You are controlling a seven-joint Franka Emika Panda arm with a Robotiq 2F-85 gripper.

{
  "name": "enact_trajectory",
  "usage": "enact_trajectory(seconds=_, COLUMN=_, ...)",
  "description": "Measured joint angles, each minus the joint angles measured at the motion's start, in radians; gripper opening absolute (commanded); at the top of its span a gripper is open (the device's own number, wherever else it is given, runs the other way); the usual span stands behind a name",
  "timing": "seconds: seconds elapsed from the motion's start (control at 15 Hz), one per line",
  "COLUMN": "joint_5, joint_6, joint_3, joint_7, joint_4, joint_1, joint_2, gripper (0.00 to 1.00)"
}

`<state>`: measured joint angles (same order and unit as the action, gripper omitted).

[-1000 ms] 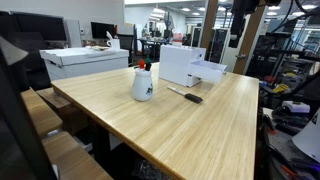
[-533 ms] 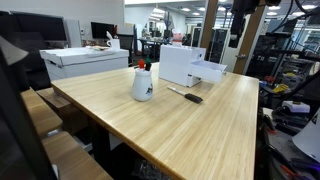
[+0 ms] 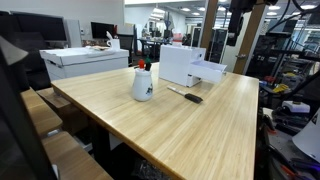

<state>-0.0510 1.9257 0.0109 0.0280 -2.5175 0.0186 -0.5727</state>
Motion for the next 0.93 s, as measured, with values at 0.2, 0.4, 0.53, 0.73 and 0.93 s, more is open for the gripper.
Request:
enact_trajectory(seconds=0.2, joint_5=0.003, joint_6=-0.001, joint_3=-0.006, joint_7=0.000, joint_4=0.064, joint_1=0.000, joint_2=0.064, gripper=1.00)
enact_trajectory(seconds=0.4, joint_5=0.010, joint_6=-0.011, joint_3=-0.023, joint_7=0.000, joint_4=0.162, joint_1=0.001, joint_2=0.168, gripper=1.00)
enact_trajectory(seconds=0.53, joint_5=0.011, joint_6=-0.043, joint_3=-0.035, joint_7=0.000, joint_4=0.231, joint_1=0.008, joint_2=0.239, gripper=1.00)
enact_trajectory(seconds=0.73, joint_5=0.011, joint_6=-0.078, joint_3=-0.055, joint_7=0.000, joint_4=0.340, joint_1=0.031, joint_2=0.340, gripper=1.00)
enact_trajectory(seconds=0.93, joint_5=0.012, joint_6=-0.073, joint_3=-0.070, joint_7=0.000, joint_4=0.407, joint_1=0.046, joint_2=0.393, gripper=1.00)
